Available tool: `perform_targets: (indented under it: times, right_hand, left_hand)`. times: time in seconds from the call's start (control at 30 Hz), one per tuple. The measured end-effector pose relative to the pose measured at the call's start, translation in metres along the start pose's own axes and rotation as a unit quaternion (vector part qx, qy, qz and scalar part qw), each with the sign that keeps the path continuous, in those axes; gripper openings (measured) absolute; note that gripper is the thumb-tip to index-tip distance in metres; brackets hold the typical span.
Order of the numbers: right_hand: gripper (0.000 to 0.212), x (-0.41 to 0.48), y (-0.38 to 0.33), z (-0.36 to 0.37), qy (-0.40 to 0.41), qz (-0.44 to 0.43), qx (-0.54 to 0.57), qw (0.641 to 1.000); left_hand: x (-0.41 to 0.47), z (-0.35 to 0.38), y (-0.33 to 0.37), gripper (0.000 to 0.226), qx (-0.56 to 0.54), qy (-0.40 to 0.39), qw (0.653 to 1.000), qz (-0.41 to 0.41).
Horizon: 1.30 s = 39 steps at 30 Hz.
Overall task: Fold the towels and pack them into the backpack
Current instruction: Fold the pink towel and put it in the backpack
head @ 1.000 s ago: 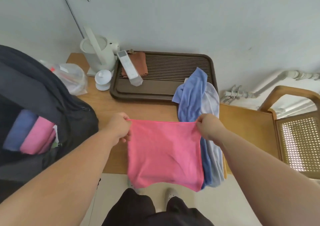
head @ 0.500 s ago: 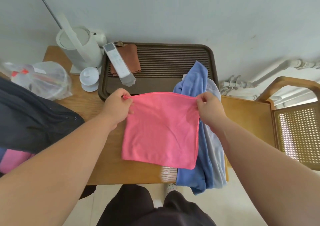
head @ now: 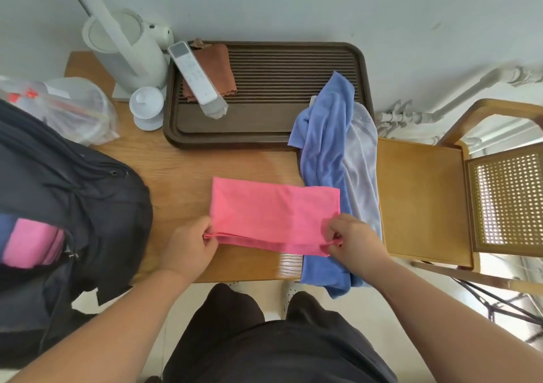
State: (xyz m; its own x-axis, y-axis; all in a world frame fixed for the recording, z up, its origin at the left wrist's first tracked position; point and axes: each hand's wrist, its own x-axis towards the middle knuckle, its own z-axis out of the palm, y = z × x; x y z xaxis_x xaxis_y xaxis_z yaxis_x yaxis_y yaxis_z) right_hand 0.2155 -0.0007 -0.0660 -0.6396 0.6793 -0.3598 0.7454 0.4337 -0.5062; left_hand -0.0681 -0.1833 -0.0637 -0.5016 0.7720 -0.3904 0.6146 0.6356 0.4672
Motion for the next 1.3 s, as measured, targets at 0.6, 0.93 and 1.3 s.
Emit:
perform_targets:
  times: [0.6,0.93,1.3]
  right_hand:
    - [0.062,0.02,-0.066,0.043,0.062,-0.043,-0.209,0.975]
    - [0.085,0.054,-0.033,0.073,0.021,0.08,-0.268,0.96]
    - [0.087,0.049,-0.055,0.083,0.04,0.008,-0.264,0.964]
  left_hand:
    - [0.024,0.014,0.014,0.056,0.195,0.005,0.973,0.12]
    - [0.064,0.046,0.005,0.089,0.285,-0.094,0.948,0.106]
    - [0.06,0.041,0.004,0.09,0.073,0.053,0.996,0.028]
